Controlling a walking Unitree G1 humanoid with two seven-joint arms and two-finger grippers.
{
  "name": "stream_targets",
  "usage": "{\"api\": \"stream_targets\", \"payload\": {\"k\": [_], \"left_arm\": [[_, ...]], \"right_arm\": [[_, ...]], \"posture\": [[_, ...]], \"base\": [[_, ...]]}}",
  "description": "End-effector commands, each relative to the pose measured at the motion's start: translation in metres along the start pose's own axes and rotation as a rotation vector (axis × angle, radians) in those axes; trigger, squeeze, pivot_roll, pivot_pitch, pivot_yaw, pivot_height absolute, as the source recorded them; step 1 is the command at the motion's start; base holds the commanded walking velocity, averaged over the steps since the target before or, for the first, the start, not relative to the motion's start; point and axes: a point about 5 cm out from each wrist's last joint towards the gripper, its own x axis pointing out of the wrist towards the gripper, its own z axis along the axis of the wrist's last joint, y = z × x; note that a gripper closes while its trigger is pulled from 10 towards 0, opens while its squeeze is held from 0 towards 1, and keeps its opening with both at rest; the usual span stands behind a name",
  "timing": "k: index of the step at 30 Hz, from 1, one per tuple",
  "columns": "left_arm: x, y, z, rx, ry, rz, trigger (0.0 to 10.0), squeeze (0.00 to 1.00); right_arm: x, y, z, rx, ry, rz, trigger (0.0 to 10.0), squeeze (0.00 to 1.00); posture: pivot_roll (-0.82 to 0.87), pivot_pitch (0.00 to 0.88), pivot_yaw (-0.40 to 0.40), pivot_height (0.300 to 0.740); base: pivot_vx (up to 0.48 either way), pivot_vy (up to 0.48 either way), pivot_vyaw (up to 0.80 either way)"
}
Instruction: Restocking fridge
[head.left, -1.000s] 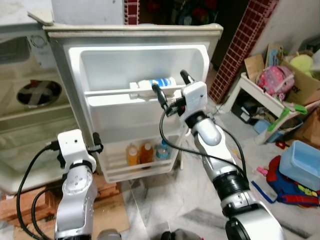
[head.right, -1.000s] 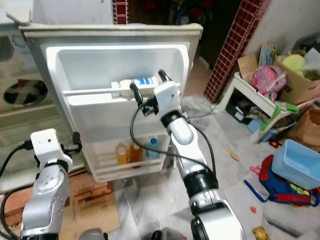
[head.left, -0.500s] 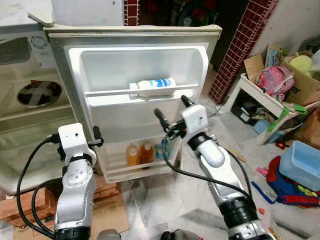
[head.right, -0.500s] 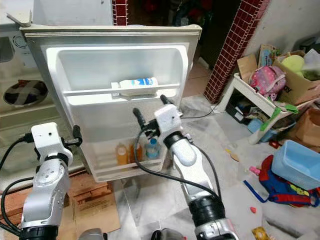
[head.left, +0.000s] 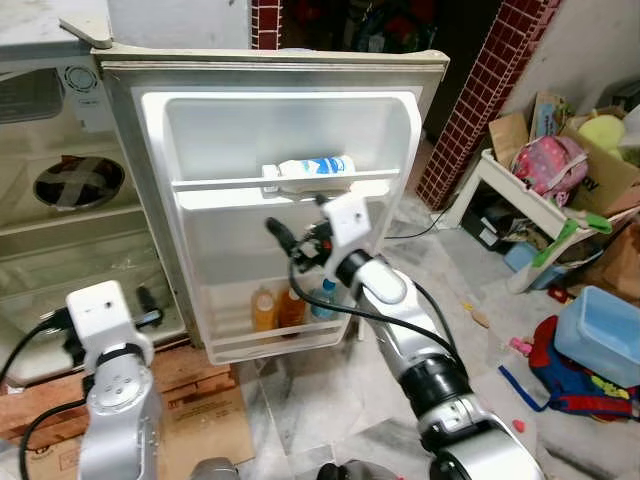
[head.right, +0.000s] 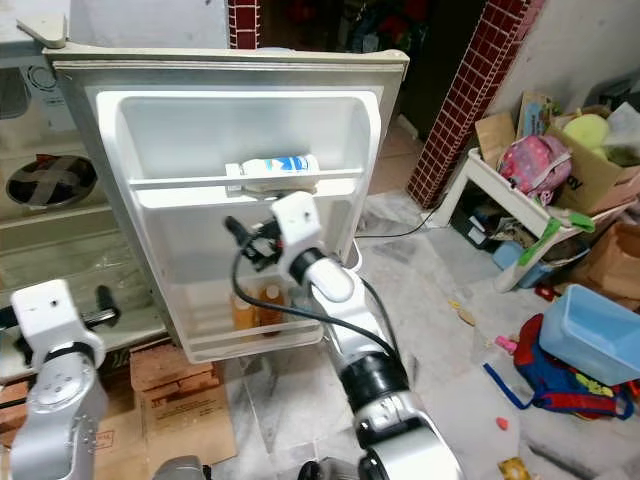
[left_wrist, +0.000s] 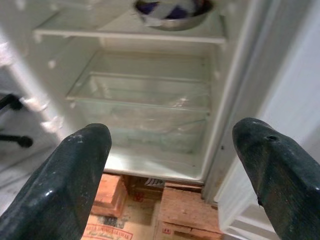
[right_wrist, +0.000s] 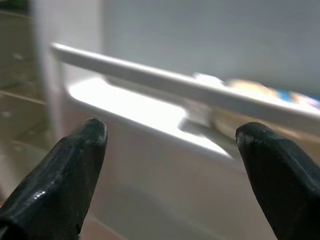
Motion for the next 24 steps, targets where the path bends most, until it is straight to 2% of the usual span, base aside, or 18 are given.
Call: {"api": "stream_targets", "payload": {"k": [1, 2, 4, 9, 18, 20, 24], "left_arm": [[-0.002, -0.001, 0.002, 0.003, 0.0, 0.016, 10.0, 0.0], [-0.002, -0.001, 0.002, 0.002, 0.0, 0.017, 10.0, 0.0], [-0.004, -0.004, 0.003, -0.005, 0.003, 0.004, 10.0, 0.0], [-0.005, -0.008, 0.003, -0.01, 0.009, -0.007, 10.0, 0.0], [-0.004, -0.013, 0.004, -0.015, 0.015, -0.035, 10.0, 0.0], [-0.003, -0.016, 0.005, -0.018, 0.018, -0.043, 10.0, 0.0], [-0.004, -0.019, 0.006, -0.021, 0.015, -0.054, 10.0, 0.0]], "right_arm": [[0.004, 0.003, 0.001, 0.008, 0.006, 0.034, 10.0, 0.0], [0.006, 0.004, 0.002, 0.01, 0.001, 0.041, 10.0, 0.0], [0.009, 0.008, 0.009, -0.068, -0.051, 0.039, 10.0, 0.0], [0.012, 0.014, 0.008, -0.007, -0.051, 0.051, 10.0, 0.0], [0.016, 0.017, -0.002, -0.01, 0.005, 0.031, 10.0, 0.0], [0.021, 0.014, -0.004, -0.061, 0.049, -0.02, 10.0, 0.0], [0.025, 0.008, -0.001, -0.076, 0.055, -0.086, 10.0, 0.0]], "posture": [[0.2, 0.0, -0.132, 0.74], [0.2, 0.0, -0.132, 0.74], [0.2, 0.0, -0.14, 0.74], [0.2, 0.0, -0.139, 0.74], [0.19, 0.0, -0.134, 0.74], [0.19, 0.0, -0.134, 0.74], [0.2, 0.0, -0.134, 0.74]], "base": [[0.0, 0.0, 0.0], [0.0, 0.0, 0.0], [0.0, 0.0, 0.4], [0.0, 0.0, 0.8], [0.0, 0.0, 0.76], [0.0, 0.0, 0.0], [0.0, 0.0, 0.0]]}}
